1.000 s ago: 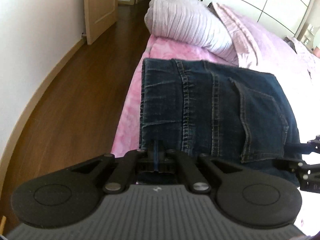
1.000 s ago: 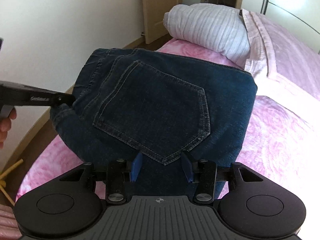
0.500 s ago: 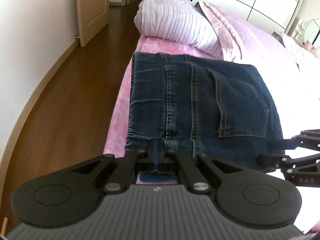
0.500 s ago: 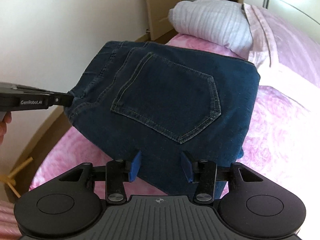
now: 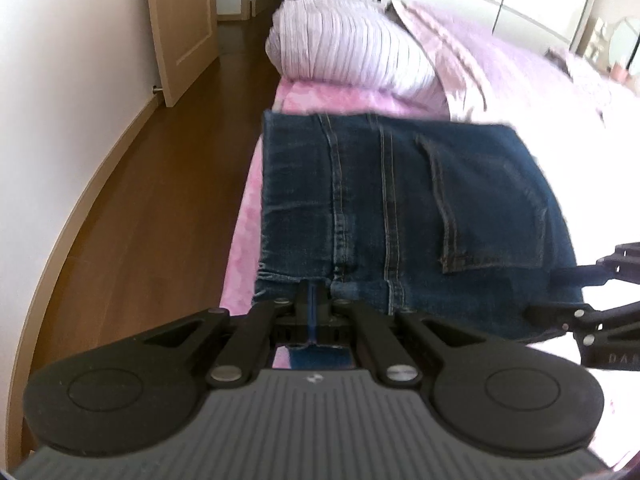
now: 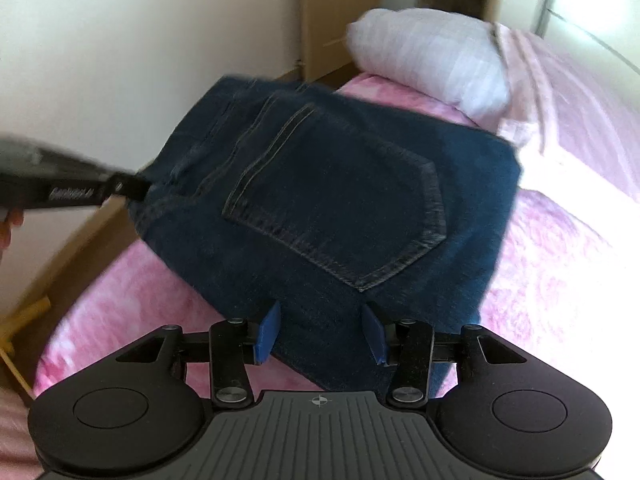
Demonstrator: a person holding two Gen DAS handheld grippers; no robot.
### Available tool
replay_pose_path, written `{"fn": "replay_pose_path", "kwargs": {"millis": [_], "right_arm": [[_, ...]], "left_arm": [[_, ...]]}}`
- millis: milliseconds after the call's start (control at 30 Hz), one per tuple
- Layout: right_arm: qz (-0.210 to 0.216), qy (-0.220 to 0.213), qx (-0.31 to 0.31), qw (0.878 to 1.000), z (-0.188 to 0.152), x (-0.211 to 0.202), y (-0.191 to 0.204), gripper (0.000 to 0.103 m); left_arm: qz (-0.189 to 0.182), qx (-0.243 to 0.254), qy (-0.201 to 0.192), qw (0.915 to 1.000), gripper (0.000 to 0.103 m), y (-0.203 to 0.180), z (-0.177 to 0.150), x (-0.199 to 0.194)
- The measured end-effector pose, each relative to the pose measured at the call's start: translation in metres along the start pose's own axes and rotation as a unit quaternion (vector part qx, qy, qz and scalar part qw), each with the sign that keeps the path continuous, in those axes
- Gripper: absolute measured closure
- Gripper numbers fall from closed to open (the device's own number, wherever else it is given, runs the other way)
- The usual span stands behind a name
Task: Fold clothes
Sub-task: 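Lower the jeans onto the clothes stack and open both grippers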
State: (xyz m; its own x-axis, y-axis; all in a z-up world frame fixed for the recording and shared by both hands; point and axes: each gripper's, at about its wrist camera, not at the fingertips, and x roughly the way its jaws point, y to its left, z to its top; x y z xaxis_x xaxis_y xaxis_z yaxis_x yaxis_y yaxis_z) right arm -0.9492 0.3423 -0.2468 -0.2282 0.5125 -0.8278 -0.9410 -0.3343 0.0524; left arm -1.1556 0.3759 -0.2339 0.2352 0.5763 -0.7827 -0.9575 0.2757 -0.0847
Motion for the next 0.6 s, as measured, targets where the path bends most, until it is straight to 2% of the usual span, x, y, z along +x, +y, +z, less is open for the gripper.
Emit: {"fn": "replay_pose_path", "kwargs": {"millis": [167, 233, 400, 533, 600], "right_arm": [[-0.012, -0.031, 0.09, 0.995, 0.015, -0.024, -0.042, 0.055], [-0.021, -0.039, 0.115, 0.992, 0.023, -0.026, -0.058, 0.055], [-0.05, -0.065, 0.137, 0.987, 0.059, -0.003, -0.084, 0.055], [-0.077, -0.077, 0.14, 0.984, 0.08, 0.02, -0.108, 0.055], [-0.066, -0.033, 0.145, 0.987, 0.078, 0.044, -0.119, 0.055]], "left_arm": [[-0.005, -0.02, -0.028, 0.9994, 0.103, 0.016, 0.03, -0.024], [-0.017, -0.025, -0.038, 0.9988, 0.103, 0.022, 0.047, -0.022], [-0.036, -0.015, -0.057, 0.9976, 0.103, 0.024, 0.089, 0.015], [-0.047, -0.02, -0.057, 0.9971, 0.103, 0.02, 0.102, 0.05], [-0.046, -0.022, -0.036, 0.9981, 0.103, 0.022, 0.099, 0.071]]}}
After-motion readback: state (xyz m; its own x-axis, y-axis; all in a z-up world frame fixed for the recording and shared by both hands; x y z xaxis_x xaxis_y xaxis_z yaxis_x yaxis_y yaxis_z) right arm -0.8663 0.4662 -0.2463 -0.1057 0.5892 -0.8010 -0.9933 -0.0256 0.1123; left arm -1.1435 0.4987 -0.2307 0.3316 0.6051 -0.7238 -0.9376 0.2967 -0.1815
